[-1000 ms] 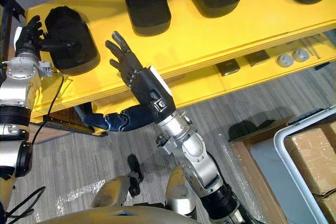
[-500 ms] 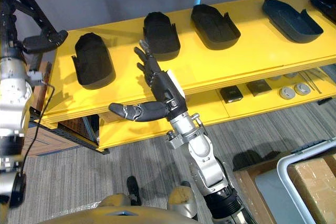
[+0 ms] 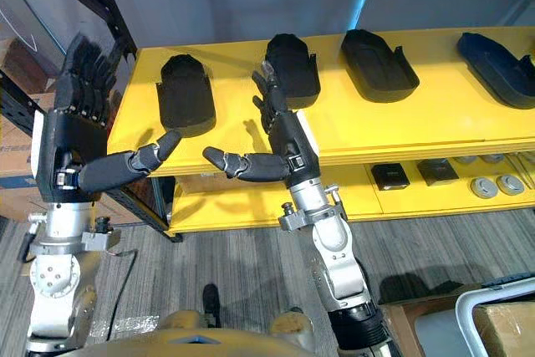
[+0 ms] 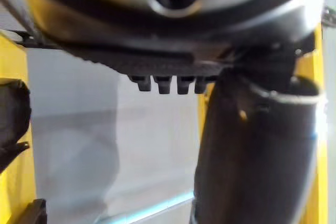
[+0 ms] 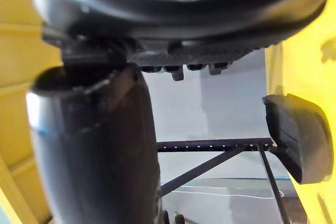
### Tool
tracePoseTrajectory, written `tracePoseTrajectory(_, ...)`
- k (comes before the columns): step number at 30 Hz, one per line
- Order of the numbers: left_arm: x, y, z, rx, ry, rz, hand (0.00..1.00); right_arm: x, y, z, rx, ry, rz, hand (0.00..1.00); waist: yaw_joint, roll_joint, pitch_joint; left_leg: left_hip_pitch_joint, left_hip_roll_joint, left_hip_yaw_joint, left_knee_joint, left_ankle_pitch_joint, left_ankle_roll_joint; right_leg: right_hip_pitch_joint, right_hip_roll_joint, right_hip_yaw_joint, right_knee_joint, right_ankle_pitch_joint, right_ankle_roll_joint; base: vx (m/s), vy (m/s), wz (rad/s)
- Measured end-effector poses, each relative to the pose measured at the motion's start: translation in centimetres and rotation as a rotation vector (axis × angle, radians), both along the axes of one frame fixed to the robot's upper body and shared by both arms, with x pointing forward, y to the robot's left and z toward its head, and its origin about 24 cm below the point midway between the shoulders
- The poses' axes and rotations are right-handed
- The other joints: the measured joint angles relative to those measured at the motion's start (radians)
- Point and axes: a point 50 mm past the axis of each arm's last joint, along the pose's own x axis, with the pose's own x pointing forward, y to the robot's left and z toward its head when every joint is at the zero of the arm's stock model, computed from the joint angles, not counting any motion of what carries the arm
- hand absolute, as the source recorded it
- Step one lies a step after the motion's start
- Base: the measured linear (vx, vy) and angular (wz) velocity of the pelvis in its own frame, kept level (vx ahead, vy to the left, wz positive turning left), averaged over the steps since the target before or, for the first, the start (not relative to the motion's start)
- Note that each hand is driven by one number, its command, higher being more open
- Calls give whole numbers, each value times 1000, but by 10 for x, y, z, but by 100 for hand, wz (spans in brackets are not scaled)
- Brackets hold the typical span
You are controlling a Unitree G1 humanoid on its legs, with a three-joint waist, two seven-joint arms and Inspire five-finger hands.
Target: Walk over and take three plastic housings, then place them on the shelf
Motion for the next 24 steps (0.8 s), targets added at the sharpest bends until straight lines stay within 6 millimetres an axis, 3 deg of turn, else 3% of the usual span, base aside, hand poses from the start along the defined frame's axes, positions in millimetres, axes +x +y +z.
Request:
tracePoseTrajectory(3, -6, 5, -18, -55, 43, 255, 100, -5, 5, -17, 27, 84, -29, 100, 3, -22, -13, -22, 2, -23, 0, 7, -1, -4, 5, -27, -4, 1, -1, 1, -17, 22)
tracePoseTrajectory(7, -15, 13, -48, -106, 166, 431, 100, -6, 4, -34, 23, 164, -73, 100, 34, -34, -19, -31, 1, -37, 0, 10, -1, -2, 7, -37, -7, 8, 3, 25, -11, 14)
tracePoseTrajectory(12, -33, 27, -120, -25, 535, 576, 100, 1, -1, -48, -75, 211, -107, 100, 68, -56, -23, -48, 1, -60, -1, 18, -2, -4, 10, -58, -6, 8, 1, -5, -5, 15)
tracePoseTrajectory(15, -45, 29, -146, 12, 671, 604, 100, 12, -6, -52, -200, 197, -153, 100, 80, -72, -23, -59, 3, -65, -1, 23, -4, -9, 12, -65, -3, 2, -9, -22, -3, 6)
tracePoseTrajectory(20, -59, 27, -157, 115, 732, 590, 100, 32, -19, -41, -360, 113, -224, 100, 109, -79, -15, -79, 5, -78, -1, 32, -8, -21, 15, -81, 1, 2, -11, -41, 1, 11)
tracePoseTrajectory(24, -65, 27, -167, 131, 787, 565, 100, 45, -24, -20, -464, 1, -258, 100, 131, -77, -14, -84, 5, -94, -1, 38, -8, -21, 17, -95, 1, 2, -11, -25, -9, 10)
